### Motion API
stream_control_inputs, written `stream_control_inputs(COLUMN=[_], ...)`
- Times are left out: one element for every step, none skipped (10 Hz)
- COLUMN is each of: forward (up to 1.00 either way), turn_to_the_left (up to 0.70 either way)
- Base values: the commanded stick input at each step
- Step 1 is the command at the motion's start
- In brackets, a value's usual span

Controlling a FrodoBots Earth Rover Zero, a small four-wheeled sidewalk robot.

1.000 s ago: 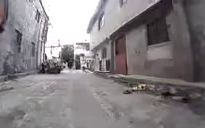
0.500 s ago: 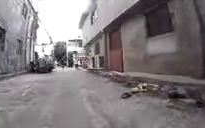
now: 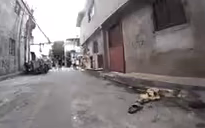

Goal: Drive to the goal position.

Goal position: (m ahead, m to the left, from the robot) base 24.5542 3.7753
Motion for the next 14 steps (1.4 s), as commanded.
stream_control_inputs(forward=[1.00, 1.00, 1.00, 1.00, 1.00, 1.00, 1.00, 1.00, 1.00, 1.00, 1.00, 1.00, 1.00, 1.00], turn_to_the_left=[0.00, 0.22, 0.27, 0.27, 0.15, 0.00, 0.00, 0.00, 0.00, 0.00, 0.18, 0.27, 0.27, 0.15])
